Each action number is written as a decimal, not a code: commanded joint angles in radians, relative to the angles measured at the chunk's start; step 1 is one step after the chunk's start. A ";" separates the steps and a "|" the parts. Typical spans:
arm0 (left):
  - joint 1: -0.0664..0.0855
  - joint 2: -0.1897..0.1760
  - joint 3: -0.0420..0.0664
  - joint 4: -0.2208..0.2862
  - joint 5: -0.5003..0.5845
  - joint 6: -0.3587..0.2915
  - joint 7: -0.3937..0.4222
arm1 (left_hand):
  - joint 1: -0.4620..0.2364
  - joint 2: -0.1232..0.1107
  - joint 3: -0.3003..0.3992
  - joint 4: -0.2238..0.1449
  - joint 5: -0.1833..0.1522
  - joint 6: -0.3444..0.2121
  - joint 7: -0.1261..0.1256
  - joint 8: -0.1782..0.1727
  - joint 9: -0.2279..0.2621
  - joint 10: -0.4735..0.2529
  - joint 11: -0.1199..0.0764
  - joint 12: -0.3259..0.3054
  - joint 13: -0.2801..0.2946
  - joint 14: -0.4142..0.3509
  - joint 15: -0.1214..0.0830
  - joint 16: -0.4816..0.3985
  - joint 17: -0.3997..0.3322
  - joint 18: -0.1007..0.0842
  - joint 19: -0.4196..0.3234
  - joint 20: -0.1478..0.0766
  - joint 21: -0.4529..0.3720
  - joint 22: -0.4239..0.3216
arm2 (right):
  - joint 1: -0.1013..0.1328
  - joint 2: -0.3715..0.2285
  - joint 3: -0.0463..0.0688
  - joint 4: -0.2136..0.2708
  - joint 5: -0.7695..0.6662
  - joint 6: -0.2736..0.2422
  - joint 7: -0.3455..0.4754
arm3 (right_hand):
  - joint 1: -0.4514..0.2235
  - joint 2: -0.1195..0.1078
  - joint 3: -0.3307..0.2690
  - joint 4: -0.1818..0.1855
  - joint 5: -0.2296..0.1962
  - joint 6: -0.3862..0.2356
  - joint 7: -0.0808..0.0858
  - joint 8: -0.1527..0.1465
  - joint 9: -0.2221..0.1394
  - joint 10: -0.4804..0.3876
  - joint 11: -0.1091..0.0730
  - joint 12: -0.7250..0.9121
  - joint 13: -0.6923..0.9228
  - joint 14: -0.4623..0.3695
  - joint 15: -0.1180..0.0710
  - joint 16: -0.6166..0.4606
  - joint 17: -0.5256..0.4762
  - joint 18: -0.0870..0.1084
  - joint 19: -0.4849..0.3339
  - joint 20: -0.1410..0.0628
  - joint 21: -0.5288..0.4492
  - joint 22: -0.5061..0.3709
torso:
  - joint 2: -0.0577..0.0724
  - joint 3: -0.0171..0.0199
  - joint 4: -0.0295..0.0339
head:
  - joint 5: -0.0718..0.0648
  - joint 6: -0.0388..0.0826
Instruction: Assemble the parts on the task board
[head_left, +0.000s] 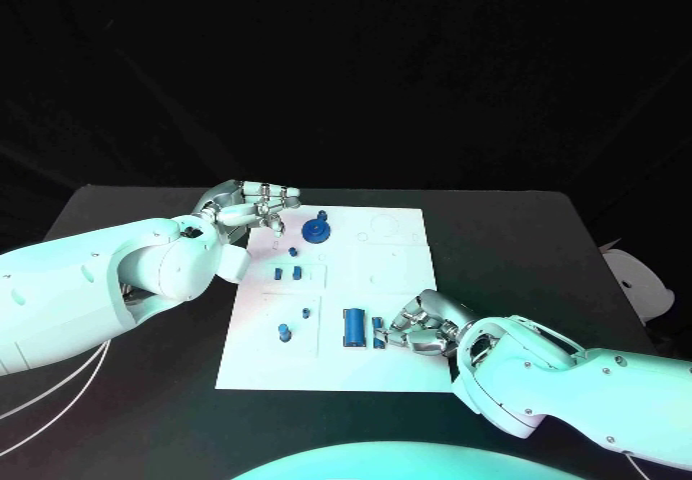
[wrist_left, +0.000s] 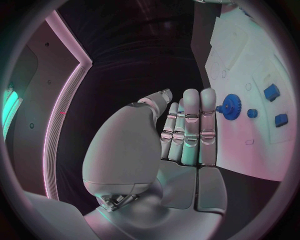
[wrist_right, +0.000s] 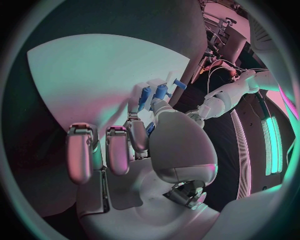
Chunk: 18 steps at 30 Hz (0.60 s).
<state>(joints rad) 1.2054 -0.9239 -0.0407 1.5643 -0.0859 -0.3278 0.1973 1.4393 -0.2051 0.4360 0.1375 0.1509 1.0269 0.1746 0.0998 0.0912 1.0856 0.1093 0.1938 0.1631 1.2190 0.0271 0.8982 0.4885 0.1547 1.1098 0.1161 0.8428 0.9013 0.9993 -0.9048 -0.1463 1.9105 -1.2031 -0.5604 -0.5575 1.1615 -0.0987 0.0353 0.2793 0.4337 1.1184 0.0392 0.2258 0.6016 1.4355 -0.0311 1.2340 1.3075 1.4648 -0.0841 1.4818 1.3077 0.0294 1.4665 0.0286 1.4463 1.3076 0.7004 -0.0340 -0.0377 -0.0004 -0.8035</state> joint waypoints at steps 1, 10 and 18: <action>0.000 0.001 0.001 0.001 0.003 0.016 0.003 | -0.003 0.008 -0.004 0.001 -0.002 -0.005 0.001 0.006 -0.001 -0.008 0.000 0.006 -0.001 -0.008 0.000 0.006 -0.001 0.015 0.007 0.000 -0.006 -0.001 | -0.001 -0.004 0.000 0.004 -0.033 0.026 0.020 | 0.041 -0.002 0.002 -0.020 -0.005 0.004 0.003 -0.002 0.000 0.001 0.002 0.002 0.027 0.072 -0.004 0.000 0.092 -0.002 0.052 -0.002 -0.003 0.227 | 0.000 0.0001 -0.0008 | 0.002 0.002; 0.000 0.002 0.001 0.001 0.003 0.016 0.003 | -0.003 0.008 -0.004 0.001 -0.002 -0.005 0.001 0.006 -0.001 -0.008 0.000 0.006 -0.001 -0.008 0.000 0.006 -0.001 0.015 0.007 0.000 -0.006 -0.001 | -0.001 0.000 0.000 0.001 -0.055 0.050 0.026 | 0.101 0.002 -0.004 -0.042 -0.064 0.006 0.003 -0.004 -0.001 0.000 0.002 0.001 0.027 0.072 -0.004 -0.001 0.093 -0.002 0.052 -0.003 -0.003 0.228 | 0.000 0.0000 0.0004 | 0.001 0.003; 0.000 0.001 0.001 0.001 0.003 0.016 0.002 | -0.003 0.008 -0.004 0.001 -0.002 -0.005 0.001 0.006 -0.001 -0.008 0.000 0.006 -0.001 -0.008 0.000 0.006 -0.001 0.015 0.007 0.000 -0.006 -0.001 | -0.001 0.012 0.000 -0.016 -0.065 0.062 0.017 | 0.102 0.005 -0.005 -0.041 -0.068 0.007 0.003 -0.004 -0.001 0.001 0.002 0.003 0.029 0.072 -0.004 0.000 0.094 -0.003 0.053 -0.003 -0.002 0.228 | 0.001 -0.0005 0.0005 | 0.000 0.002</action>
<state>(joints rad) 1.2054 -0.9240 -0.0408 1.5637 -0.0859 -0.3274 0.1964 1.4393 -0.2051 0.4360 0.1375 0.1509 1.0269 0.1746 0.0998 0.0913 1.0856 0.1093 0.1938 0.1631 1.2190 0.0271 0.8982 0.4886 0.1548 1.1098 0.1161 0.8428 0.9014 0.9990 -0.8956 -0.1463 1.8978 -1.2432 -0.5276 -0.5432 1.2546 -0.0964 0.0334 0.2413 0.3712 1.1184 0.0392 0.2258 0.6016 1.4355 -0.0311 1.2341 1.3087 1.4648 -0.0841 1.4818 1.3075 0.0294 1.4665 0.0286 1.4463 1.3074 0.7004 -0.0341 -0.0372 -0.0003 -0.8008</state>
